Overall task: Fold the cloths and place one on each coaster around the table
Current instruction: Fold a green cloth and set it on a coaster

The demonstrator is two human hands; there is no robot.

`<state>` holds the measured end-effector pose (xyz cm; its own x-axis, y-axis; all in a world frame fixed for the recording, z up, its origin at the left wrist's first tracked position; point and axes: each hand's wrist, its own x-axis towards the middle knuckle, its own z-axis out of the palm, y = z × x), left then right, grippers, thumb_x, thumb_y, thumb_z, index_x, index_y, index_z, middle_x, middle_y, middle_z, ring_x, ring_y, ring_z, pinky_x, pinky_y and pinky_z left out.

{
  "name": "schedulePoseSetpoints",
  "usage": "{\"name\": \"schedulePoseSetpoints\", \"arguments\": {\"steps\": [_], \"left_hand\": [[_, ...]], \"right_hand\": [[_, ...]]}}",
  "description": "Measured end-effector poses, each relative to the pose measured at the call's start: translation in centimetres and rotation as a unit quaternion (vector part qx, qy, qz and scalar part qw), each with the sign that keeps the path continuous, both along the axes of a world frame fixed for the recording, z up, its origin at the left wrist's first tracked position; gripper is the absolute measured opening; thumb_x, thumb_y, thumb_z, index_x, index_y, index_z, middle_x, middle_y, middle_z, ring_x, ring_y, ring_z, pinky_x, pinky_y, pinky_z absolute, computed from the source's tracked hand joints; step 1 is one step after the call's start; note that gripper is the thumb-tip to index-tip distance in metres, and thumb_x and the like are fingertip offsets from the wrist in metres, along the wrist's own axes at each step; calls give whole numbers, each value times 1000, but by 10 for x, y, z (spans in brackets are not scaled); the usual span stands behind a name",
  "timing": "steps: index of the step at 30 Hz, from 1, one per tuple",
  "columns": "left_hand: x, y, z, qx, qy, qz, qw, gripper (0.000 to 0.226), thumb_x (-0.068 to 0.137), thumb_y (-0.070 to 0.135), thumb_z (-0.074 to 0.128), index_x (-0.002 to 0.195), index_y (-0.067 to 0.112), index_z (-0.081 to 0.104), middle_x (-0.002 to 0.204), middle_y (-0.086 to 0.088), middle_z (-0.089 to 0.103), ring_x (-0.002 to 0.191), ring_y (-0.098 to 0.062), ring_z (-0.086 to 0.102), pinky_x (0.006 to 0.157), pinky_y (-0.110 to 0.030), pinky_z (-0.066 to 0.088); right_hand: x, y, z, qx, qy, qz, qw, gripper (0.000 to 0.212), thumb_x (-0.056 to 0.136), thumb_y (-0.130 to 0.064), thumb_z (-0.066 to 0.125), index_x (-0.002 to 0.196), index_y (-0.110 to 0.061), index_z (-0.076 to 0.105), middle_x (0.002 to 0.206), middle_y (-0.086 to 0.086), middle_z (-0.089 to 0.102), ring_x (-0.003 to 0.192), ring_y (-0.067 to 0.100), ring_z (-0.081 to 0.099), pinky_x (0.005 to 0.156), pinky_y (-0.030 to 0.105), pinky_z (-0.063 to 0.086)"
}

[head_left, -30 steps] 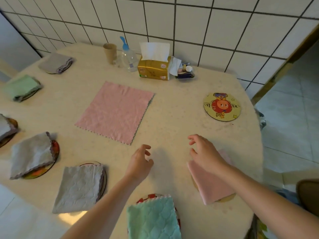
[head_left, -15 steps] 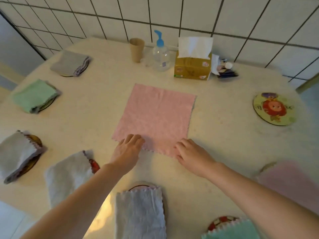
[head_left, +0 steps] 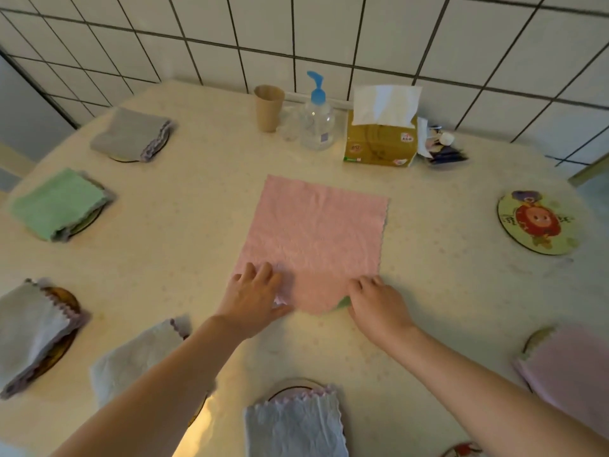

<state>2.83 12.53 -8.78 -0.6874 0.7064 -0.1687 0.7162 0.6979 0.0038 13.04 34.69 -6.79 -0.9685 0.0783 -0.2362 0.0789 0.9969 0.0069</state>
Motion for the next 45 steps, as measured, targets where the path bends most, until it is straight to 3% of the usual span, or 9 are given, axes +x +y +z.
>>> {"name": "schedulePoseSetpoints", "arguments": {"steps": [6, 11, 16, 21, 26, 30, 34, 38, 45], "left_hand": [[-3, 7, 3, -22, 6, 37, 999, 57, 69, 59, 67, 107, 18, 58, 99, -4, 59, 79, -31, 59, 56, -38, 51], [-3, 6, 12, 33, -51, 59, 996, 71, 76, 77, 40, 130, 31, 48, 128, 7, 51, 114, -26, 50, 96, -46, 40], [-6, 13, 11, 130, -52, 96, 986, 49, 82, 15, 52, 129, 24, 57, 134, 2, 58, 120, -24, 56, 103, -40, 39], [-11, 4, 31, 217, -42, 119, 968, 38, 80, -3, 60, 114, 11, 69, 119, -8, 67, 108, -30, 64, 98, -40, 45], [24, -8, 57, 224, -120, 114, 960, 39, 86, 1, 59, 120, 20, 67, 124, -2, 65, 115, -24, 60, 97, -33, 45], [65, -19, 62, 74, -269, 132, 951, 28, 92, 15, 58, 118, 24, 67, 120, 2, 67, 109, -18, 61, 91, -25, 42], [95, -29, 56, 102, -361, 196, 906, 20, 85, 13, 69, 104, 14, 74, 101, 3, 73, 95, -11, 66, 90, -31, 51], [106, -37, 62, 245, -427, 284, 823, 16, 78, 3, 74, 84, 18, 75, 74, 12, 73, 70, 4, 63, 67, -12, 49], [68, -15, 56, 455, -405, 459, 648, 4, 86, 6, 66, 88, 9, 68, 88, -13, 65, 81, -25, 60, 76, -37, 55]], "right_hand": [[-19, 14, 16, 11, 131, 43, 990, 11, 64, -16, 50, 72, -14, 57, 55, 2, 58, 51, 27, 58, 46, 31, 41], [-29, 30, 38, -67, 181, 1, 981, 20, 65, -4, 69, 80, -12, 56, 65, 3, 64, 56, 28, 61, 48, 27, 33], [-35, 46, 64, -140, 285, 19, 948, 12, 76, -12, 49, 83, -13, 59, 75, -2, 69, 63, 24, 62, 57, 29, 42], [-19, 78, 77, -97, 321, 80, 939, 16, 75, -12, 53, 84, -17, 65, 77, -6, 68, 78, 14, 59, 67, 29, 43], [39, 95, 66, -164, 194, 98, 962, 23, 72, -1, 67, 88, -17, 67, 86, -4, 69, 84, 16, 60, 68, 21, 39], [100, 95, 46, -220, -10, 109, 969, 27, 82, -11, 51, 102, -18, 67, 99, 3, 69, 94, 22, 63, 75, 31, 47], [140, 92, 41, -316, -26, 4, 948, 21, 86, -11, 57, 103, -17, 68, 97, -4, 72, 85, 11, 66, 78, 29, 51], [146, 90, 46, -413, 26, -111, 904, 15, 83, -6, 67, 89, -19, 67, 81, -9, 68, 75, 5, 62, 69, 16, 50], [79, 97, 34, -477, 102, -295, 822, 8, 83, -14, 68, 74, -16, 69, 74, 2, 72, 73, 16, 69, 70, 39, 57]]}}
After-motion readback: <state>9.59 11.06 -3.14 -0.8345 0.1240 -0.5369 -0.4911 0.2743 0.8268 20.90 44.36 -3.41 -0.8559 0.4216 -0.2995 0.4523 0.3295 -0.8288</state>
